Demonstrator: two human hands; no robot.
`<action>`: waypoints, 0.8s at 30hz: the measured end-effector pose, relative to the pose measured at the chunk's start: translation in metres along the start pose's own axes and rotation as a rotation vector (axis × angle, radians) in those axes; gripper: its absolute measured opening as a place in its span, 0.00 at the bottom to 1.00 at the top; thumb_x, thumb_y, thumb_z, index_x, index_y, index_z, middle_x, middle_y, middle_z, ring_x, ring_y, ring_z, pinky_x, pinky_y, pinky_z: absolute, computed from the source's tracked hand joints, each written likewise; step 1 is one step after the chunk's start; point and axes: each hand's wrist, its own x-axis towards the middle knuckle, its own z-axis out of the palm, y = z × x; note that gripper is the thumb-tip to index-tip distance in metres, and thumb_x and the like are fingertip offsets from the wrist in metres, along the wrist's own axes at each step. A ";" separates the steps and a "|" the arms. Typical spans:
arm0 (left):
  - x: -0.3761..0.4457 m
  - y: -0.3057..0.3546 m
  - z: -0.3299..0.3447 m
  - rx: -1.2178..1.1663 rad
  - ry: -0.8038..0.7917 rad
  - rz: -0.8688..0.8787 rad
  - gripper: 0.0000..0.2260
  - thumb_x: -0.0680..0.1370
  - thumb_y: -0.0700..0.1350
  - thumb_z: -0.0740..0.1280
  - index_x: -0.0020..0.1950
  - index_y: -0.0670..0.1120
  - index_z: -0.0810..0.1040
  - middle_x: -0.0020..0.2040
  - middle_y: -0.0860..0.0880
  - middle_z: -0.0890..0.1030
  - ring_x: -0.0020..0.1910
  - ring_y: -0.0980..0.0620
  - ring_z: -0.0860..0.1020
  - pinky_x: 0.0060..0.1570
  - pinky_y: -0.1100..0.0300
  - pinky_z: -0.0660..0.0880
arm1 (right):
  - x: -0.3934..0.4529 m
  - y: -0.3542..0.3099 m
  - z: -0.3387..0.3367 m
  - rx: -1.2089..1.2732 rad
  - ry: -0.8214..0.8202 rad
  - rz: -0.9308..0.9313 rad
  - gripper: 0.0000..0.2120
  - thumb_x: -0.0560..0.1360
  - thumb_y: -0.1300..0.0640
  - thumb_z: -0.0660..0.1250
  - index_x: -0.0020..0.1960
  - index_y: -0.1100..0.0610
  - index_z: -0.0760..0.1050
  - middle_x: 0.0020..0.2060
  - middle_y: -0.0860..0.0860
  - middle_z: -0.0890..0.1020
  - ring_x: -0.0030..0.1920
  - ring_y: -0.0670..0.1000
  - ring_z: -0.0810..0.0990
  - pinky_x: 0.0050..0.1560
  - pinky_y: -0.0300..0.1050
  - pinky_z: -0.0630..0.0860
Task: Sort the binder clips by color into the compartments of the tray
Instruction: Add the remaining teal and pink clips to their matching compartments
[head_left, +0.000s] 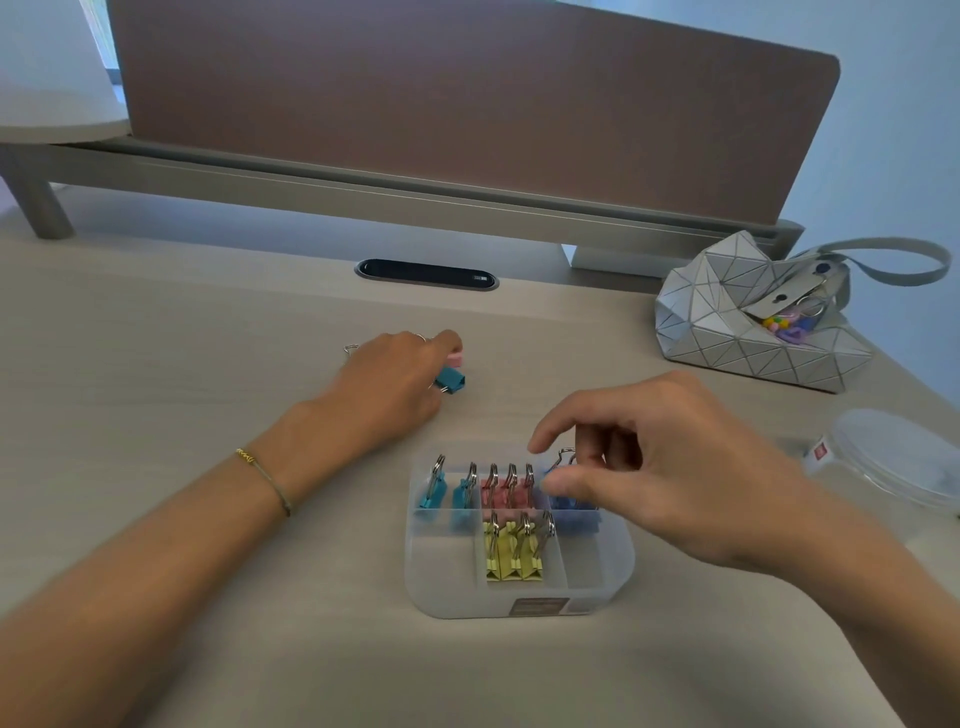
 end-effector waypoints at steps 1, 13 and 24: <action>-0.001 0.000 -0.004 0.013 -0.038 0.005 0.26 0.77 0.44 0.68 0.74 0.51 0.65 0.56 0.42 0.82 0.51 0.41 0.80 0.48 0.50 0.79 | 0.002 0.000 0.000 -0.004 0.014 -0.008 0.06 0.73 0.50 0.74 0.51 0.45 0.84 0.30 0.47 0.80 0.33 0.46 0.78 0.33 0.35 0.70; -0.011 0.021 -0.082 -0.994 -0.249 -0.151 0.05 0.76 0.37 0.72 0.51 0.43 0.84 0.37 0.43 0.87 0.34 0.49 0.85 0.32 0.62 0.79 | 0.039 -0.017 0.015 -0.384 0.279 -0.282 0.15 0.74 0.48 0.72 0.58 0.54 0.79 0.39 0.47 0.83 0.33 0.48 0.75 0.31 0.47 0.76; -0.014 0.013 -0.083 -1.079 -0.521 -0.147 0.10 0.80 0.41 0.67 0.41 0.39 0.82 0.31 0.44 0.83 0.26 0.53 0.79 0.27 0.66 0.76 | 0.047 -0.016 0.021 -0.455 0.374 -0.442 0.03 0.77 0.59 0.69 0.47 0.59 0.81 0.35 0.52 0.83 0.30 0.54 0.78 0.27 0.51 0.74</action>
